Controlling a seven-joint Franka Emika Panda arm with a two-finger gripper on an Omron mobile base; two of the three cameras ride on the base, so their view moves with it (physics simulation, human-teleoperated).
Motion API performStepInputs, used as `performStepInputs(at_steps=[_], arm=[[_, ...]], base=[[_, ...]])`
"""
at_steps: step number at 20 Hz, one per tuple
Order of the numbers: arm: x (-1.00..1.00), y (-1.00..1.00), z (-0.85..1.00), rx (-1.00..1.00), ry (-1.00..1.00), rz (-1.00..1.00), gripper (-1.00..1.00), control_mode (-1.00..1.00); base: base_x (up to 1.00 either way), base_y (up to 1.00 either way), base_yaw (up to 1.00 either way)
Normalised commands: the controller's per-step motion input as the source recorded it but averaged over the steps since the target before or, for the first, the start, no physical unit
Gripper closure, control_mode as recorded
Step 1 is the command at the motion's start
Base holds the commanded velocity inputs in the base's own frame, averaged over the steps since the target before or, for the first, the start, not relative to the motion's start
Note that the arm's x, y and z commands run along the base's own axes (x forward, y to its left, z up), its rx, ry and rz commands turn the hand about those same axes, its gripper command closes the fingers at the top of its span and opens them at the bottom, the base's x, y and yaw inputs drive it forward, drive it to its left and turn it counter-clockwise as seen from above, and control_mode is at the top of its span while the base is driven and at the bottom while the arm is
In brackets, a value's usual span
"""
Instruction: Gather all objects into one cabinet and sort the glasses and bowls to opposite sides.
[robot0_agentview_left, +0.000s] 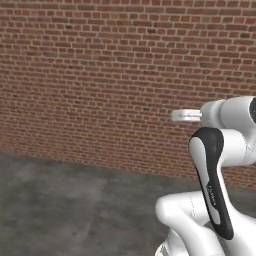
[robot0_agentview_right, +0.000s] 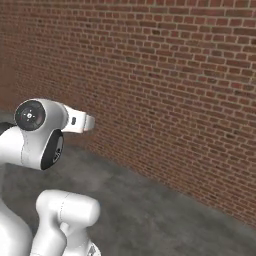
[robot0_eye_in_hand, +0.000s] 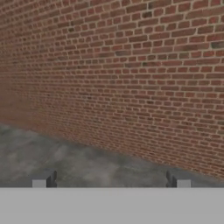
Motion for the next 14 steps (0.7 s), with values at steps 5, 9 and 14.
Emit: performStepInputs(at_steps=[5, 9, 14], arm=[[0.0, 0.0, 0.0, 0.0, 0.0, 0.0, -1.0, 1.0], [0.0, 0.0, 0.0, 0.0, 0.0, 0.0, -1.0, 1.0], [0.0, 0.0, 0.0, 0.0, 0.0, 0.0, -1.0, 1.0]], base=[[-0.01, -0.55, -0.63], [0.0, -0.47, -0.67], [0.0, -0.26, -0.65]])
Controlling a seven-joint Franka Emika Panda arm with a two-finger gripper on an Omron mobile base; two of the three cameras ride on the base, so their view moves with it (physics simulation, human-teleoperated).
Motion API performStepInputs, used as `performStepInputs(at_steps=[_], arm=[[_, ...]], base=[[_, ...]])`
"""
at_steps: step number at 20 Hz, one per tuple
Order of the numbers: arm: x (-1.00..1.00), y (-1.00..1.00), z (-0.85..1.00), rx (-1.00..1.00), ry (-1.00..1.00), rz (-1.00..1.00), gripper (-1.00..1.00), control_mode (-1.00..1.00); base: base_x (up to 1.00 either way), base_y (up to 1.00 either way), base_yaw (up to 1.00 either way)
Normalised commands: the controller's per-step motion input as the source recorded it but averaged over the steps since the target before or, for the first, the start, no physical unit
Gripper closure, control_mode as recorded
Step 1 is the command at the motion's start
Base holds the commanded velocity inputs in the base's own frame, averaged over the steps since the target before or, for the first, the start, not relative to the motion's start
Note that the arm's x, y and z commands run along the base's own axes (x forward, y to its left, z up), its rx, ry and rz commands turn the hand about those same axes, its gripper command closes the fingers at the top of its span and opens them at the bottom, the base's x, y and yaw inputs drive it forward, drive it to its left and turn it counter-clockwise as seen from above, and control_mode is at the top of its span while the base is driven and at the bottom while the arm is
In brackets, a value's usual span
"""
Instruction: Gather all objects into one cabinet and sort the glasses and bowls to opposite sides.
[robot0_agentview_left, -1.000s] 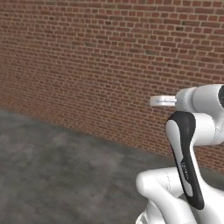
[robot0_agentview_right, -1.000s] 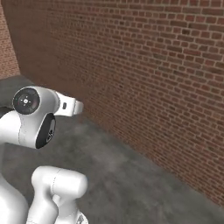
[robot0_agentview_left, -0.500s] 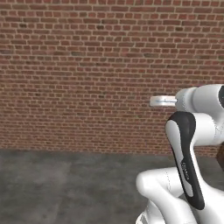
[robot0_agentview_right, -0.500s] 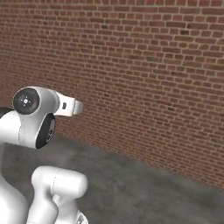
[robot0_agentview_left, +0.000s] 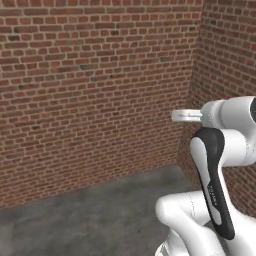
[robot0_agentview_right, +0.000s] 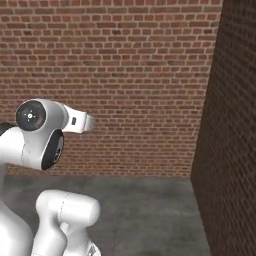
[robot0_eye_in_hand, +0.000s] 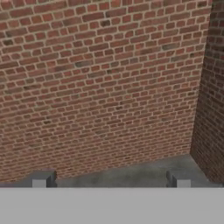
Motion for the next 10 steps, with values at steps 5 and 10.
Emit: performStepInputs(at_steps=[5, 10], arm=[[0.0, 0.0, 0.0, 0.0, 0.0, 0.0, -1.0, 1.0], [0.0, 0.0, 0.0, 0.0, 0.0, 0.0, -1.0, 1.0]], base=[[-0.01, 0.0, -0.52], [-0.36, 0.0, -0.62]])
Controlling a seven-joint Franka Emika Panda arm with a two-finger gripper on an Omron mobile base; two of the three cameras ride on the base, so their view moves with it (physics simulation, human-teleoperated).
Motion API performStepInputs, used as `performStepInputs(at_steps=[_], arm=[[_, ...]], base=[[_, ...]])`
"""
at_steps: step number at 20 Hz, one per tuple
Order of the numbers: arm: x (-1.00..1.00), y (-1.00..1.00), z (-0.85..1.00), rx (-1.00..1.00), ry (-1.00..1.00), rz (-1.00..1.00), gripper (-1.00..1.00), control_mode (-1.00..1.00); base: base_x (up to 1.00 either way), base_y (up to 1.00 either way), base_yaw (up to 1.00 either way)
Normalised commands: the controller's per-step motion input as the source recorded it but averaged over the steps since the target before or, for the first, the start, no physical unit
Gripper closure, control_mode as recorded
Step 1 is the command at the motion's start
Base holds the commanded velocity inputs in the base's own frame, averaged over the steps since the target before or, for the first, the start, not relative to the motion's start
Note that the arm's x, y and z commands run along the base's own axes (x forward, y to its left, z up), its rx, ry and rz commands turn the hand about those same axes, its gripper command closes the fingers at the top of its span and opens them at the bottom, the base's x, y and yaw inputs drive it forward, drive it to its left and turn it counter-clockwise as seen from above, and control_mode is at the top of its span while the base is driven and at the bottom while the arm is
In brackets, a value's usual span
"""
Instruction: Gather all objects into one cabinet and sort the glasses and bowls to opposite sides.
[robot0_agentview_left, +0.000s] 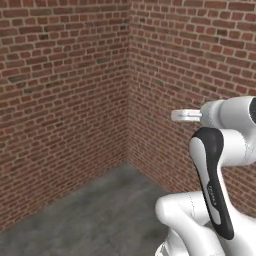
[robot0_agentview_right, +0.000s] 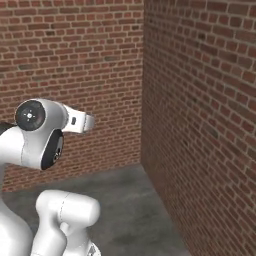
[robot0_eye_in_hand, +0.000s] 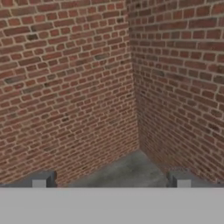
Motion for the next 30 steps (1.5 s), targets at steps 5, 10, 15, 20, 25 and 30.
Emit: performStepInputs(at_steps=[5, 10, 15, 20, 25, 30], arm=[[0.0, 0.0, 0.0, 0.0, 0.0, 0.0, -1.0, 1.0], [0.0, 0.0, 0.0, 0.0, 0.0, 0.0, -1.0, 1.0], [0.0, 0.0, 0.0, 0.0, 0.0, 0.0, -1.0, 1.0], [0.0, 0.0, 0.0, 0.0, 0.0, 0.0, -1.0, 1.0], [0.0, 0.0, 0.0, 0.0, 0.0, 0.0, -1.0, 1.0], [0.0, 0.0, 0.0, 0.0, 0.0, 0.0, -1.0, 1.0]], base=[[-0.47, 0.15, -0.6], [-0.5, 0.48, -0.45], [-0.35, 0.19, -0.66], [-0.27, 0.12, -0.73], [-0.2, 0.33, -0.6], [-0.04, 0.48, -0.5]])
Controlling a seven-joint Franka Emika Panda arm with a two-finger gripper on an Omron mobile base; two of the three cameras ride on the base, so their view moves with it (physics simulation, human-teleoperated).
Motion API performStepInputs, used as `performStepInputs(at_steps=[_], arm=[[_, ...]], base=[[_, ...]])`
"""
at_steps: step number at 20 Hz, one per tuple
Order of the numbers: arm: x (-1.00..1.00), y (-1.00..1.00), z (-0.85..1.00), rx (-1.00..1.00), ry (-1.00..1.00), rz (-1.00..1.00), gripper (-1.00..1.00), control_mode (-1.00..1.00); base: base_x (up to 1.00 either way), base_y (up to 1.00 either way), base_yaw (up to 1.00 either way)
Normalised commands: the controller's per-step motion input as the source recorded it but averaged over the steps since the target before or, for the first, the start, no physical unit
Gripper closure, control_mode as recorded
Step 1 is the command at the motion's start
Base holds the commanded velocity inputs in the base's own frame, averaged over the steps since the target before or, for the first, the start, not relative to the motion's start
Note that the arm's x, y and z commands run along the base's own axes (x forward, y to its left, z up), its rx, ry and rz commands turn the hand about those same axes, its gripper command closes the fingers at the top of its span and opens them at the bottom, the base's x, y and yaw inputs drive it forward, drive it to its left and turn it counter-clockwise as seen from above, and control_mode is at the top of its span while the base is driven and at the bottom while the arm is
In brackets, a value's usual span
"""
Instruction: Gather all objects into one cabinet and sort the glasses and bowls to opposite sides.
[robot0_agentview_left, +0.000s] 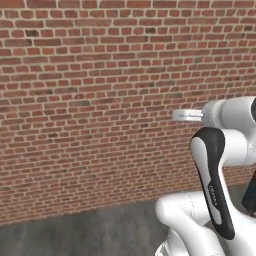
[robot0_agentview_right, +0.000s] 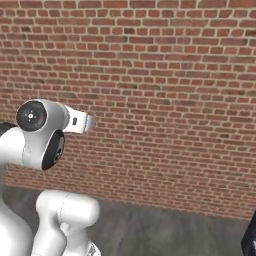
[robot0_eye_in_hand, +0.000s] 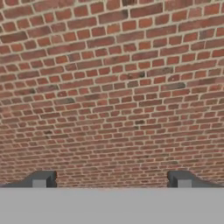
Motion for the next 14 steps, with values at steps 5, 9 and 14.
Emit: performStepInputs(at_steps=[5, 9, 14], arm=[[0.0, 0.0, 0.0, 0.0, 0.0, 0.0, -1.0, 1.0], [0.0, 0.0, 0.0, 0.0, 0.0, 0.0, -1.0, 1.0], [0.0, 0.0, 0.0, 0.0, 0.0, 0.0, -1.0, 1.0]], base=[[0.0, 0.18, -0.51], [0.0, 0.0, -0.05], [-0.07, -0.08, -0.15]])
